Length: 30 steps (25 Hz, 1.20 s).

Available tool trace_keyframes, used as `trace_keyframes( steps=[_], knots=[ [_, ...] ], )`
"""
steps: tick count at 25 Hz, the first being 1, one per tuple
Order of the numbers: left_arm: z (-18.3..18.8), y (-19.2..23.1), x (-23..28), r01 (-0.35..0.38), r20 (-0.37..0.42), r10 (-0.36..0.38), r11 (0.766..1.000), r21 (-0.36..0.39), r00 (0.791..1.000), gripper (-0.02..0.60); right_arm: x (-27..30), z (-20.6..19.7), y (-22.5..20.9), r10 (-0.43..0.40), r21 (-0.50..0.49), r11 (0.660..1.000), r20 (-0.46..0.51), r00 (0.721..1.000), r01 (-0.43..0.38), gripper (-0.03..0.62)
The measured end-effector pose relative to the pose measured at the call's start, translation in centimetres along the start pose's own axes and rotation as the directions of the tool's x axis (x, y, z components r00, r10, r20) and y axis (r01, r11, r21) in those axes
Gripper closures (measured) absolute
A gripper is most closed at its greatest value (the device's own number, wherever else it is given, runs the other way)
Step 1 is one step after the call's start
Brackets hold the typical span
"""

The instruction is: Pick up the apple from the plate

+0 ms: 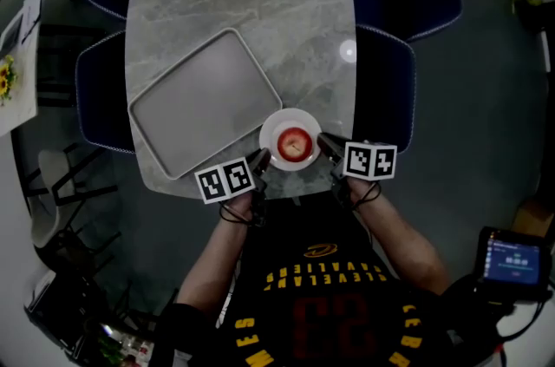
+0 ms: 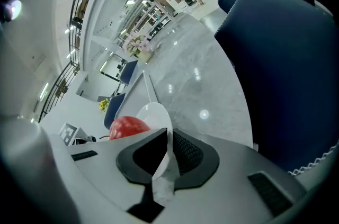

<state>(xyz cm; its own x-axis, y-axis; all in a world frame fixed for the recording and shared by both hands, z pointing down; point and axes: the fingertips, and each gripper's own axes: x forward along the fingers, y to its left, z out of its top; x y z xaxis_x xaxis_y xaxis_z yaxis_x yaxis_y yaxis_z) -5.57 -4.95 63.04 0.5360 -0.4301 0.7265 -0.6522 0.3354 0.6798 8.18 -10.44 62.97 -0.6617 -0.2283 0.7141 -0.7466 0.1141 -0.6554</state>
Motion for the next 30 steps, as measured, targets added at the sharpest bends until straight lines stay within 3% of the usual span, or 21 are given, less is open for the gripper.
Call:
trace_keyframes(
  steps=[14,30],
  knots=[
    [-3.5,0.0,3.0,-0.039,-0.046,0.042,0.997,0.07,0.998,0.535,-1.2,-2.6,-4.4,-0.03,0.038,0.999,0.018,0.999,0.029,0.553],
    [-4.1,0.6,3.3,-0.05,-0.079,0.056,0.996,0.075,0.995,0.535,-0.6,-3.2,-4.8,-0.043,0.03,0.999,0.025,0.999,0.042,0.553]
  ],
)
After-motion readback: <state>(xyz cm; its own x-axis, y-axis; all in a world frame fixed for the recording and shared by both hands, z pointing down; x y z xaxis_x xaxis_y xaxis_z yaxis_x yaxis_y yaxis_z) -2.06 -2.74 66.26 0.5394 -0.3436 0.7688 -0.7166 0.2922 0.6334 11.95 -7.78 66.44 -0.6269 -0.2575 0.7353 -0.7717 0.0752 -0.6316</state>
